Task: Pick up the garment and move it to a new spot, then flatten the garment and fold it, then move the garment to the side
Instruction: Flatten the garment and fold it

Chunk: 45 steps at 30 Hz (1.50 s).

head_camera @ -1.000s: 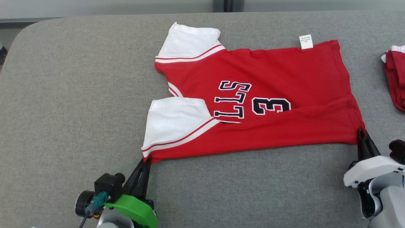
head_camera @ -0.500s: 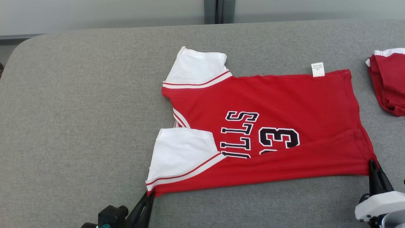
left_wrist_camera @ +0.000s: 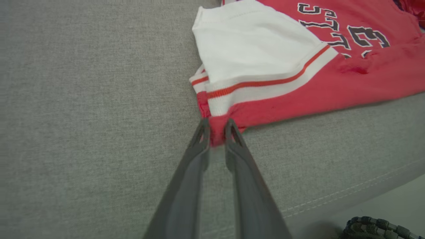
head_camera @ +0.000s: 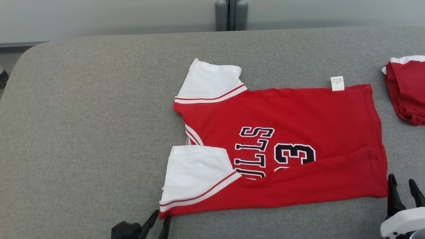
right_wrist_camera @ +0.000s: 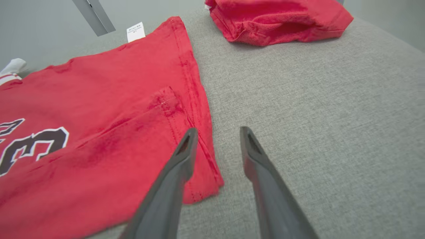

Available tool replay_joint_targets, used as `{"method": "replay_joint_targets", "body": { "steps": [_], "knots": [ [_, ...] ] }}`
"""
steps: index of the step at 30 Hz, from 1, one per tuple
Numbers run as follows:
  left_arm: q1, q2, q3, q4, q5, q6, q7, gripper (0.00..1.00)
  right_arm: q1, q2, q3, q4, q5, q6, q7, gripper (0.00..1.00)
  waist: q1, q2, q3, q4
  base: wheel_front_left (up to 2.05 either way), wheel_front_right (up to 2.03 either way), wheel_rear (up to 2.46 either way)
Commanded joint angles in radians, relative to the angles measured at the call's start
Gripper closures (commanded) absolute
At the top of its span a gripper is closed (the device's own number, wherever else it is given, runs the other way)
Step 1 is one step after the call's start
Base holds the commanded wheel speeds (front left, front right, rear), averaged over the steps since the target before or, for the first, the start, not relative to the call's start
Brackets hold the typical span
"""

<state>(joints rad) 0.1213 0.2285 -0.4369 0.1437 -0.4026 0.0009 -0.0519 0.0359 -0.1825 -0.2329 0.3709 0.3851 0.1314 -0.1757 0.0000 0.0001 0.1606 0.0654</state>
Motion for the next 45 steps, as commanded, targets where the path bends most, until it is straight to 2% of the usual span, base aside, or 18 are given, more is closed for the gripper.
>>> {"method": "replay_joint_targets", "body": {
  "steps": [1, 5, 9, 12, 16, 20, 24, 30, 34, 39, 45],
  "knots": [
    [0.016, 0.008, 0.004, -0.011, -0.004, 0.009, 0.01, 0.0, 0.016, 0.001, -0.002, -0.017, 0.007, -0.001, 0.009, 0.0, 0.0, -0.0001, -0.002, -0.001, 0.0, 0.0, 0.0],
    [0.012, 0.027, 0.023, -0.065, -0.01, 0.027, 0.036, 0.0, 0.031, -0.013, 0.002, -0.072, 0.003, -0.001, 0.019, 0.0, 0.0, -0.0001, -0.002, -0.015, 0.0, 0.0, 0.0],
    [-0.054, 0.038, 0.051, -0.128, -0.02, 0.03, 0.051, 0.0, 0.008, 0.005, 0.016, -0.104, -0.011, -0.001, 0.026, 0.0, 0.0, -0.0001, 0.011, -0.035, 0.0, 0.0, 0.0],
    [-0.139, 0.061, 0.067, -0.156, -0.009, 0.017, 0.075, 0.0, -0.017, 0.016, 0.033, -0.112, -0.025, -0.001, 0.029, 0.0, 0.0, -0.0001, 0.033, -0.048, 0.0, 0.0, 0.0],
    [-0.346, 0.1, 0.097, -0.158, -0.008, -0.024, 0.143, 0.0, -0.064, 0.029, 0.065, -0.115, -0.04, -0.001, 0.019, 0.0, 0.0, -0.0001, 0.101, -0.069, 0.0, 0.0, 0.0],
    [-0.588, 0.138, 0.099, -0.089, -0.023, -0.08, 0.252, 0.0, -0.113, 0.035, 0.079, -0.114, -0.037, -0.001, 0.014, 0.0, 0.0, -0.0001, 0.166, -0.092, 0.0, 0.0, 0.0],
    [-0.829, 0.153, 0.062, 0.042, -0.083, -0.118, 0.402, 0.0, -0.158, 0.034, 0.088, -0.103, -0.032, -0.001, 0.004, 0.0, 0.0, -0.0001, 0.23, -0.122, 0.0, 0.0, 0.0],
    [-1.094, 0.179, -0.034, 0.204, -0.197, -0.131, 0.605, 0.0, -0.215, 0.042, 0.109, -0.091, -0.025, -0.001, -0.013, 0.0, 0.0, -0.0001, 0.307, -0.177, 0.0, 0.0, 0.0],
    [-1.193, 0.219, -0.106, 0.283, -0.261, -0.131, 0.702, 0.0, -0.243, 0.047, 0.123, -0.08, -0.017, -0.001, -0.027, 0.0, 0.0, -0.0001, 0.344, -0.209, 0.0, 0.0, 0.0],
    [-1.263, 0.251, -0.157, 0.365, -0.286, -0.131, 0.708, 0.0, -0.272, 0.055, 0.136, -0.065, -0.007, -0.001, -0.04, 0.0, 0.0, -0.0001, 0.383, -0.247, 0.0, 0.0, 0.0],
    [-1.329, 0.262, -0.215, 0.422, -0.313, -0.132, 0.687, 0.0, -0.289, 0.057, 0.135, -0.047, 0.005, -0.002, -0.052, 0.0, 0.0, -0.0001, 0.418, -0.271, 0.0, 0.0, 0.0]
  ]
}}
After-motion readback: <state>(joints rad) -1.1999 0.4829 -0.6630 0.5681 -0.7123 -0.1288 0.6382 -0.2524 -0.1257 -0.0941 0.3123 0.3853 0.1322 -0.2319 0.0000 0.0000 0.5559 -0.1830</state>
